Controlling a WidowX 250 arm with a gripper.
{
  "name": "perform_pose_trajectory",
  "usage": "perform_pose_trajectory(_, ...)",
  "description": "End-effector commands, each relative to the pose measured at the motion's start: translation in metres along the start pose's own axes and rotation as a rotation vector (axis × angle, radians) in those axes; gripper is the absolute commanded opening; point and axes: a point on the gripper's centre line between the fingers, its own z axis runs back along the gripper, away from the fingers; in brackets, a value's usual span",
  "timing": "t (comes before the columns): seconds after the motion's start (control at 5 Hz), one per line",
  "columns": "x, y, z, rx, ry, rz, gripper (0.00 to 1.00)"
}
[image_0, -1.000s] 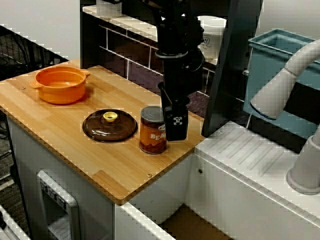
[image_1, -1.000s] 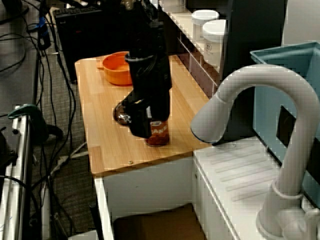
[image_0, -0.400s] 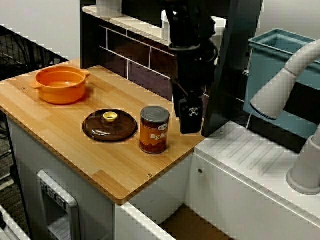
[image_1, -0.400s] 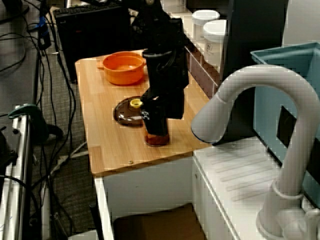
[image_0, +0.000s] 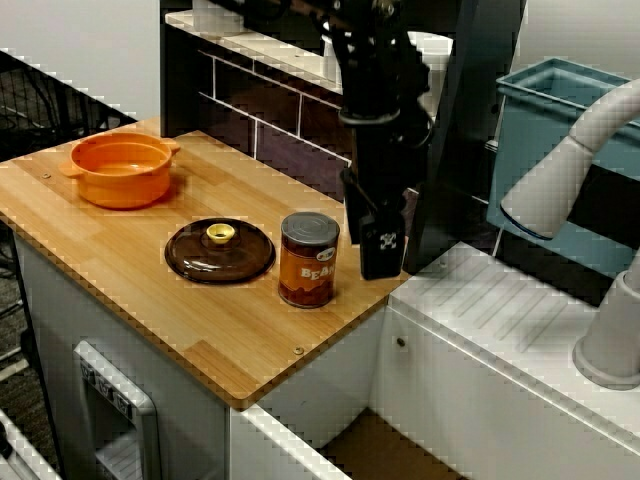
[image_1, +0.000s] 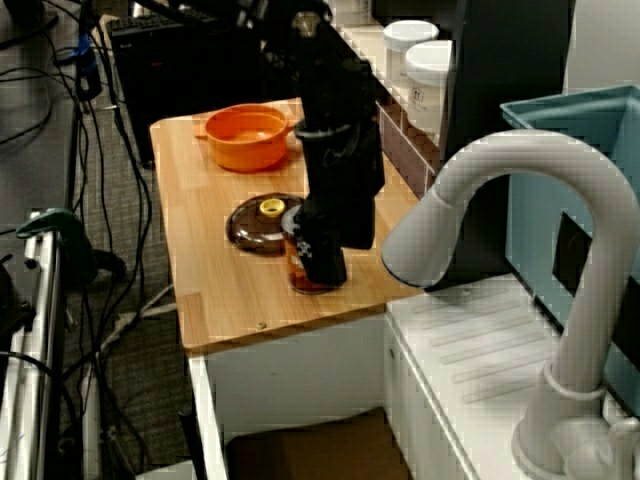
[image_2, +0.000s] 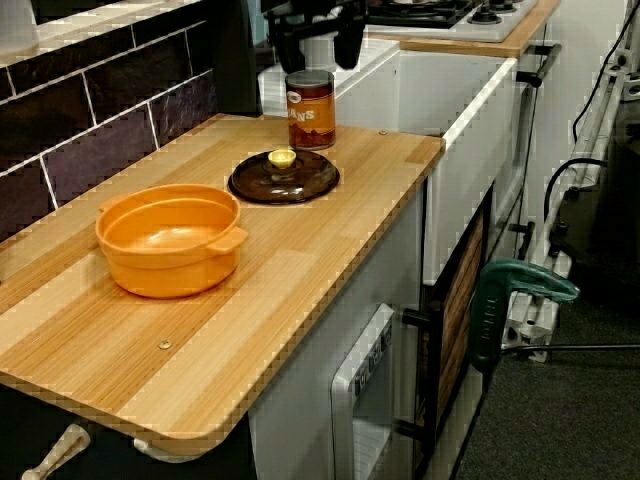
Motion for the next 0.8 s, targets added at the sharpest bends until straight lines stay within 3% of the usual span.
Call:
perform_pose_trajectory(0.0,-0.017,0.022,-0.014,0.073,0.001,-0.017,1.0)
perform_pose_trajectory(0.2,-0.029,0.034,-0.018,0.027,0.073,-0.06,1.0)
perform_pose_trajectory(0.6,-0.054,0.059,-0.003,0.019,0.099,-0.095,1.0)
